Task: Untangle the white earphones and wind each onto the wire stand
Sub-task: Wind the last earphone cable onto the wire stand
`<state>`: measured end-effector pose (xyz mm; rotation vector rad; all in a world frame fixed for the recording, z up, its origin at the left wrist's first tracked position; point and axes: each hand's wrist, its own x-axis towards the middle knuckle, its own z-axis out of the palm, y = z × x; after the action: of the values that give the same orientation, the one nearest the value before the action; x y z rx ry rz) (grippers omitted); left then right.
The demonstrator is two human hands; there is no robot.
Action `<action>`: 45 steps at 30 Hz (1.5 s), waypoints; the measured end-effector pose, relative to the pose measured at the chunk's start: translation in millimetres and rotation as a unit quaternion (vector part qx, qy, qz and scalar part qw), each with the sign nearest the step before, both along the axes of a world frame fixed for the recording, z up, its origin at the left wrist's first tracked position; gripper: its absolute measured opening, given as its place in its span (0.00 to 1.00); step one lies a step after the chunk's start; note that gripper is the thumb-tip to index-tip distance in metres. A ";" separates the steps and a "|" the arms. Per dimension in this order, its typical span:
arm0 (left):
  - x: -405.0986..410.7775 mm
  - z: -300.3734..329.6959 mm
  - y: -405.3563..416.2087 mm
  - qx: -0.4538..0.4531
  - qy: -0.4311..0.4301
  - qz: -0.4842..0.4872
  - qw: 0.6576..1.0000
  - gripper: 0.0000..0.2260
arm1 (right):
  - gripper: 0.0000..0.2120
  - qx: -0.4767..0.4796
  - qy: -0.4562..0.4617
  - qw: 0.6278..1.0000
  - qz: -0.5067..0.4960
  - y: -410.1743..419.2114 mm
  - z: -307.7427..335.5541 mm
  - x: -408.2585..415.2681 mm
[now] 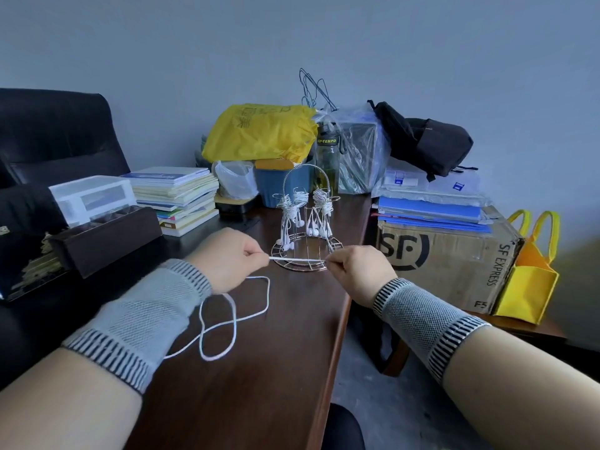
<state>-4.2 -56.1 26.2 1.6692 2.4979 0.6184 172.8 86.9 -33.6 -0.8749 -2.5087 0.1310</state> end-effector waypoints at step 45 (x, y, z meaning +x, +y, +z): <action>32.6 -18.4 3.2 0.077 -0.060 -0.039 0.994 0.08 | 0.30 -0.105 -0.037 0.993 -0.040 -45.0 -3.3 35.8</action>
<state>28.4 -52.9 7.8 1.7130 2.3442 0.8953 208.6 41.9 -36.8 -1.0800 -2.5574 0.3462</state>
